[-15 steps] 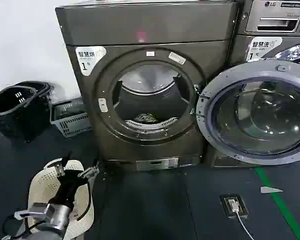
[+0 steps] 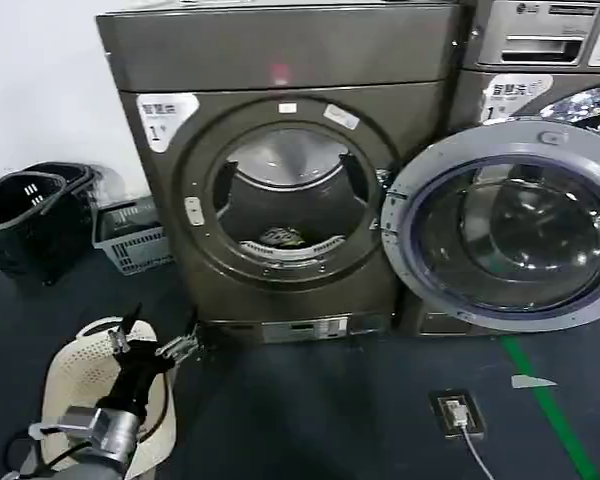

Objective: Grasp the clothes from the dryer.

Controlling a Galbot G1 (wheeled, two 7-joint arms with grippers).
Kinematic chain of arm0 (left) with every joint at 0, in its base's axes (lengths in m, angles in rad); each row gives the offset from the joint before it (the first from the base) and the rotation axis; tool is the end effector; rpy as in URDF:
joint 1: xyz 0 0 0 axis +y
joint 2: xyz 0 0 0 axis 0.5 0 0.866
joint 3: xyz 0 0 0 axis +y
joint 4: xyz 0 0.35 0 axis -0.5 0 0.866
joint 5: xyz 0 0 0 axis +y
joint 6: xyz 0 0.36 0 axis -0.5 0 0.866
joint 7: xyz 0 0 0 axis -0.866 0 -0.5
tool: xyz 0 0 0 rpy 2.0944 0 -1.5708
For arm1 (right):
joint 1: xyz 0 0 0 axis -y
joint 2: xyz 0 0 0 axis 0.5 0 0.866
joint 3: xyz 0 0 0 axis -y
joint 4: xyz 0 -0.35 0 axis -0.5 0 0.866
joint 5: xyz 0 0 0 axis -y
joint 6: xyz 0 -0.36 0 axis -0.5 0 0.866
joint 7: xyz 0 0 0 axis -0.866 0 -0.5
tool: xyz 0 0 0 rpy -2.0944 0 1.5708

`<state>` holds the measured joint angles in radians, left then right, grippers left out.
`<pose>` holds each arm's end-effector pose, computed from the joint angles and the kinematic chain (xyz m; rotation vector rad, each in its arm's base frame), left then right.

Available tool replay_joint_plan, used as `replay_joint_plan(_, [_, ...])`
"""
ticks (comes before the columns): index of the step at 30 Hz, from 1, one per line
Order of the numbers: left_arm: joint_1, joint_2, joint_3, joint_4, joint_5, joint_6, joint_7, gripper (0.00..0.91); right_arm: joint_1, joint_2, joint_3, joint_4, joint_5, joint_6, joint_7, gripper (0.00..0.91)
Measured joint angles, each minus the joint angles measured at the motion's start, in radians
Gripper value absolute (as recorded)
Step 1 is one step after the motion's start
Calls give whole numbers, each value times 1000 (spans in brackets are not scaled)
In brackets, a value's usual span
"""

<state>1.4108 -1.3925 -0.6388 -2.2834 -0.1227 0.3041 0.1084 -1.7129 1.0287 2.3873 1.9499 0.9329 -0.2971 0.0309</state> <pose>0.2148 0.0512 -0.1965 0.1681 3.0853 0.1469 -0.0886 -0.3861 0.0435 1.3654 2.1915 -0.3324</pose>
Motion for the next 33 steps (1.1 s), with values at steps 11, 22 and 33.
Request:
replay_joint_plan(11, [10, 2, 0, -11, 9, 5, 10, 907, 8, 2, -12, 6, 1, 1, -5, 907])
replay_joint_plan(22, [8, -13, 3, -21, 17, 11, 22, 907, 13, 12, -24, 16, 1, 4, -12, 907])
replay_joint_plan(33, [-3, -17, 6, -13, 23, 11, 22, 907, 16, 22, -26, 26, 1, 5, -13, 907])
